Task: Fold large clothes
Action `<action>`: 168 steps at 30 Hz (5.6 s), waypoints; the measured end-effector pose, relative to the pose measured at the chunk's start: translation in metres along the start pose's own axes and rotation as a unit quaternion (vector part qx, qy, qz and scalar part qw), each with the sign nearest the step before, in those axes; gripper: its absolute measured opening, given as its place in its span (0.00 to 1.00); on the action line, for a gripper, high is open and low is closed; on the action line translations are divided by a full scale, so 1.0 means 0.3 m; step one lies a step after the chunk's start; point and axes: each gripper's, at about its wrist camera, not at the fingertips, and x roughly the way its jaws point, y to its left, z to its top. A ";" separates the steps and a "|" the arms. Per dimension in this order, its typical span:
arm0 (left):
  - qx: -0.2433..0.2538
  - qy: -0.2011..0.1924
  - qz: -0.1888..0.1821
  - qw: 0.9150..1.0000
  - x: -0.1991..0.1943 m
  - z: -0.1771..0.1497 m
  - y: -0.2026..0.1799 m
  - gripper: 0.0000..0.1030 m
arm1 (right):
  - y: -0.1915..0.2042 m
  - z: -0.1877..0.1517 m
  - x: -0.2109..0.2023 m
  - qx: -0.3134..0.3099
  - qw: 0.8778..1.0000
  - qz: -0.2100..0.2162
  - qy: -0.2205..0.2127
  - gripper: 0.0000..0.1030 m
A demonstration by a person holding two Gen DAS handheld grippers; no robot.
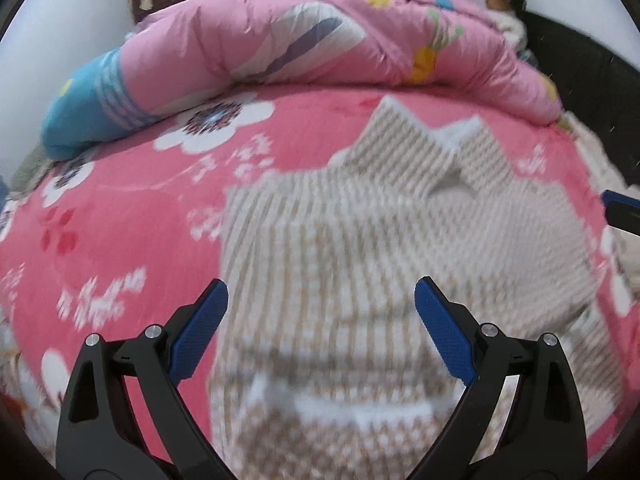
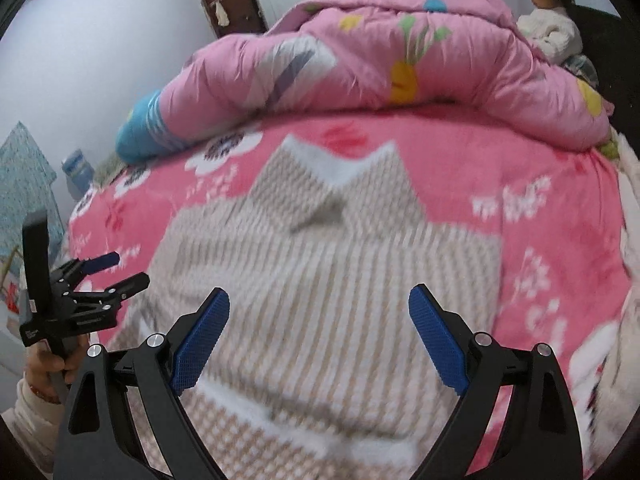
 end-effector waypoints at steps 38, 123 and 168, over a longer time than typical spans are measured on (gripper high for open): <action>-0.032 -0.001 -0.188 0.982 0.498 0.443 -0.135 0.14 | -0.228 0.393 0.547 0.113 0.989 -0.002 0.093 0.15; 0.006 -0.020 -0.086 0.996 -0.080 -0.228 0.037 0.67 | 0.119 -0.226 -0.070 -0.083 0.995 -0.048 0.033 0.81; -0.088 0.044 -0.090 0.991 0.036 -0.442 0.132 0.38 | 0.280 -0.588 0.140 -0.056 0.996 0.003 0.073 0.92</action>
